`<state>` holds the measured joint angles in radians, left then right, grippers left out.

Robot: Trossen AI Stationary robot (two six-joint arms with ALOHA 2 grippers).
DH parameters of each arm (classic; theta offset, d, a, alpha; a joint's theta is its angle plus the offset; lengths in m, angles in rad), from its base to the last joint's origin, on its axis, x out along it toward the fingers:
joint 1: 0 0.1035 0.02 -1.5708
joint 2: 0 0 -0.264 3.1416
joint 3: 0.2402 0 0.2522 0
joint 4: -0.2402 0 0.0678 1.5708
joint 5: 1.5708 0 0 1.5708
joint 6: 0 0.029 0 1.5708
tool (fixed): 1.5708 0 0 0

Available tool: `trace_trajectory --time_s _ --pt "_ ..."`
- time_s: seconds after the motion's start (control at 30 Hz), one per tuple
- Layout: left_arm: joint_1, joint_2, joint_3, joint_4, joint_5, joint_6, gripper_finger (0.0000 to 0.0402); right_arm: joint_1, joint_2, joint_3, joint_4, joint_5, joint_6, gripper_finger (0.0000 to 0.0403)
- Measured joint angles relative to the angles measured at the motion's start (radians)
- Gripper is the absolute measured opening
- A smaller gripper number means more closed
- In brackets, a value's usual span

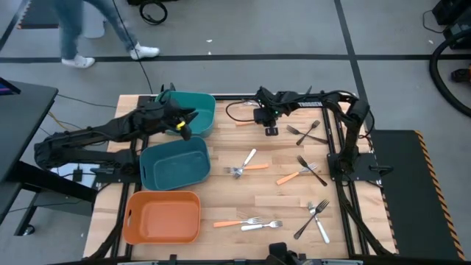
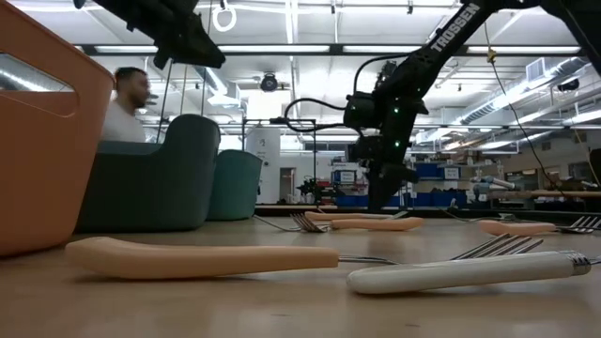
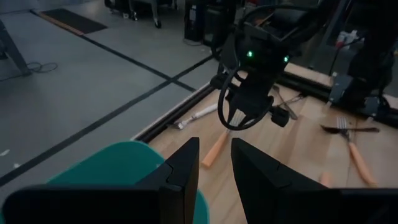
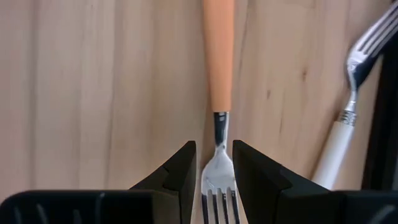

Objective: Sort silverware by color (type)
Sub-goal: Put the orange fork into the blue bin

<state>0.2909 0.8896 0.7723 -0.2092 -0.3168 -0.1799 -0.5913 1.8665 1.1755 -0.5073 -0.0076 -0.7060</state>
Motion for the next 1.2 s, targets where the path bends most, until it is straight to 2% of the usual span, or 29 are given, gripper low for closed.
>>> trace_trajectory --time_s 0.33,0.7,0.83,1.03,1.2 --pt "0.000 0.023 0.000 0.016 0.000 -0.020 0.0102 0.002 0.040 0.001 0.069 0.008 -0.005 0.0113" --pt "0.003 0.027 0.000 0.021 0.000 -0.019 0.0102 -0.002 0.058 0.005 0.070 -0.017 -0.004 0.0108" --pt "0.005 0.027 0.000 0.022 0.000 -0.024 0.0102 -0.002 0.059 0.005 0.062 -0.020 -0.004 0.0083" --pt "0.005 0.027 0.000 0.021 0.000 -0.026 0.0102 -0.001 0.059 0.005 0.057 -0.014 0.000 0.0018" --pt "0.005 0.027 0.000 0.021 0.000 -0.026 0.0102 0.002 0.059 0.005 0.046 0.024 0.009 0.0015"
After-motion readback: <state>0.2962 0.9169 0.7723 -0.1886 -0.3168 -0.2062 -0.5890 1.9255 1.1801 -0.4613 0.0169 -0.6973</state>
